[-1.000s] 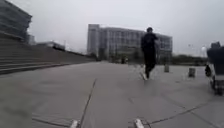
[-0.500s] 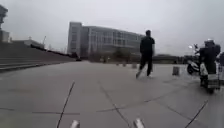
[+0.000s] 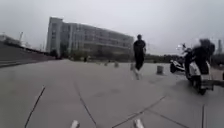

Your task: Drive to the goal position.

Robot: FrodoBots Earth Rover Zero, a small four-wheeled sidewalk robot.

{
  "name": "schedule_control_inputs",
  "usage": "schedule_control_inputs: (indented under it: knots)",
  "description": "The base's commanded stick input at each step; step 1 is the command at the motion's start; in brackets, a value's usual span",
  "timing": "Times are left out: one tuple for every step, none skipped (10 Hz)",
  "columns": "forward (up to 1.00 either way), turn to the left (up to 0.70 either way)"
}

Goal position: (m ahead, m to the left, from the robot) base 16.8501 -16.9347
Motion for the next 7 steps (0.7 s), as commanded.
schedule_control_inputs:
  knots:
    - [1.0, 0.02]
    - [1.0, 0.02]
    - [1.0, 0.02]
    - [1.0, 0.02]
    - [1.0, 0.02]
    - [1.0, 0.02]
    - [1.0, 0.02]
